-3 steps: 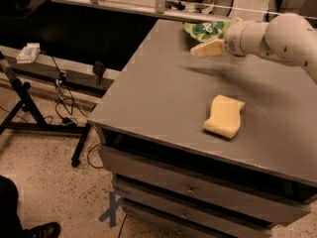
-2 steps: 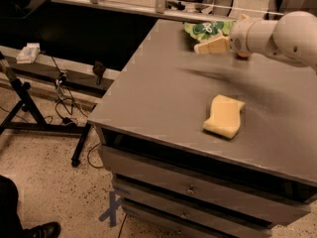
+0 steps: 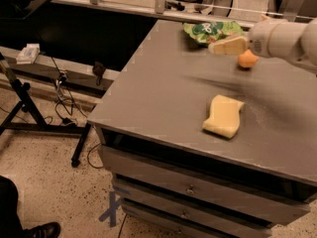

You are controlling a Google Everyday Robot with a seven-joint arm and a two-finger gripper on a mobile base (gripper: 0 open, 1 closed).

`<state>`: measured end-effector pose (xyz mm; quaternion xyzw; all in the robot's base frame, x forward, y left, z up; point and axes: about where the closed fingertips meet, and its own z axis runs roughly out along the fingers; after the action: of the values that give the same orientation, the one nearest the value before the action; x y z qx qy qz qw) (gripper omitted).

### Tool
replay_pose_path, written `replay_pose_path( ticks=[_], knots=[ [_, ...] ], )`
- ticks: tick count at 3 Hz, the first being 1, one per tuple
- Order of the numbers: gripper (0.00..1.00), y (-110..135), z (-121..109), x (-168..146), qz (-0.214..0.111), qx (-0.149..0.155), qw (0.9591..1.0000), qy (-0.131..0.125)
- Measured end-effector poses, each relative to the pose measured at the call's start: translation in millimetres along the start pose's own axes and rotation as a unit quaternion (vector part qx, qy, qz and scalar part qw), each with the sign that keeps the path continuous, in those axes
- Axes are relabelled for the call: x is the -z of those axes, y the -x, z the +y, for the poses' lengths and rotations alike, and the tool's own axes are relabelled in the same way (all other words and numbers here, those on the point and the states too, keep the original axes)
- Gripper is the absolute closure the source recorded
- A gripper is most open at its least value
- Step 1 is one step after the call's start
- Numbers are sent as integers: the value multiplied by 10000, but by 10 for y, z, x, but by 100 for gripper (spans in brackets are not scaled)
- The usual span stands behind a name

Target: Move orange near green rice chip bag

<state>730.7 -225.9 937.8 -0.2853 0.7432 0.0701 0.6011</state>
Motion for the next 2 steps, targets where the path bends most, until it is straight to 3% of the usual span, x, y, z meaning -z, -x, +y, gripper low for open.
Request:
replay_pose_path(
  ticks=[2],
  knots=[
    [0, -203, -167, 570, -44, -357, 9993, -143]
  ],
)
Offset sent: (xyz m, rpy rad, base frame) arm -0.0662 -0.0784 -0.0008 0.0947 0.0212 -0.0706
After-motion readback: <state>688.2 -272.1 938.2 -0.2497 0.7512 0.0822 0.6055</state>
